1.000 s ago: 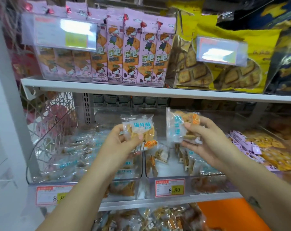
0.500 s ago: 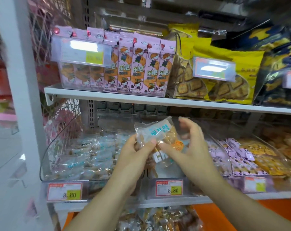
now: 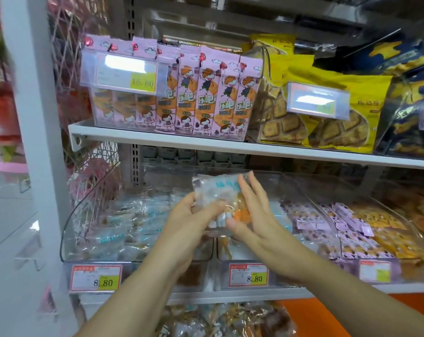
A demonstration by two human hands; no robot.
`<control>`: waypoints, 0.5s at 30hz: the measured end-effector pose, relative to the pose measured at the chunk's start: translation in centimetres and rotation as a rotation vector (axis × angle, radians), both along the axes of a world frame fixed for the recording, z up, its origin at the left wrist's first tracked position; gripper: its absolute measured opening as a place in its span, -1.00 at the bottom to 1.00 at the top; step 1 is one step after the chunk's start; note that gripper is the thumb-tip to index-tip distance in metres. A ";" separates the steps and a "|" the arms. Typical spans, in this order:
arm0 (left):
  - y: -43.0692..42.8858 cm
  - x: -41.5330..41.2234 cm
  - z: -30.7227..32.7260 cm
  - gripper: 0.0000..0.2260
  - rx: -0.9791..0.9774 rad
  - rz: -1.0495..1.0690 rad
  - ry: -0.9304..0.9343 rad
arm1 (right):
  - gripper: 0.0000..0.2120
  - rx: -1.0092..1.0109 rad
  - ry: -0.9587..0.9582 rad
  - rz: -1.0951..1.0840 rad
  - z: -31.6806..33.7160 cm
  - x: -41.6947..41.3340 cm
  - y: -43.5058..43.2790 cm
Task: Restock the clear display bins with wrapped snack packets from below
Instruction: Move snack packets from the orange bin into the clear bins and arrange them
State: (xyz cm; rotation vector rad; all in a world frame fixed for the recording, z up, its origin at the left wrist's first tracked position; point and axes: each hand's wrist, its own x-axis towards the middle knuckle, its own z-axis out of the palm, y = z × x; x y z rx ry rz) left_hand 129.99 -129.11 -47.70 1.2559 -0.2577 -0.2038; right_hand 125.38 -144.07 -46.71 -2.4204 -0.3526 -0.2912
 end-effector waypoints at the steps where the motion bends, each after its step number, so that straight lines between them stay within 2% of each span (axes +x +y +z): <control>1: 0.6 0.6 0.0 -0.84 0.014 0.055 0.003 | -0.39 0.079 -0.010 -0.013 0.1 0.6 -0.5; 3: 2.1 2.1 -0.1 -0.84 0.016 0.177 0.011 | -0.48 0.184 -0.043 -0.137 0.0 2.4 -2.1; 4: 2.8 2.9 -0.2 -0.85 0.021 0.233 0.016 | -0.54 0.140 -0.033 -0.210 -0.2 3.4 -3.0; 8: 4.4 4.6 -1.2 -0.93 -0.001 0.318 0.045 | -0.61 -0.325 0.142 -0.300 -2.6 7.3 -5.0; 10: 4.1 5.1 -1.8 -0.73 -0.015 0.317 0.062 | -0.59 -0.584 0.206 -0.274 -3.7 8.9 -5.0; 12: 3.7 5.3 -2.1 -0.39 -0.009 0.304 0.073 | -0.57 -0.795 0.261 -0.241 -4.4 10.4 -4.7; 13: 3.6 5.5 -2.2 -0.32 -0.007 0.298 0.068 | -0.55 -0.859 0.279 -0.222 -4.8 11.1 -4.6; 15: 3.5 5.8 -2.2 -0.36 0.005 0.286 0.067 | -0.50 -0.935 0.305 -0.188 -5.7 12.2 -4.5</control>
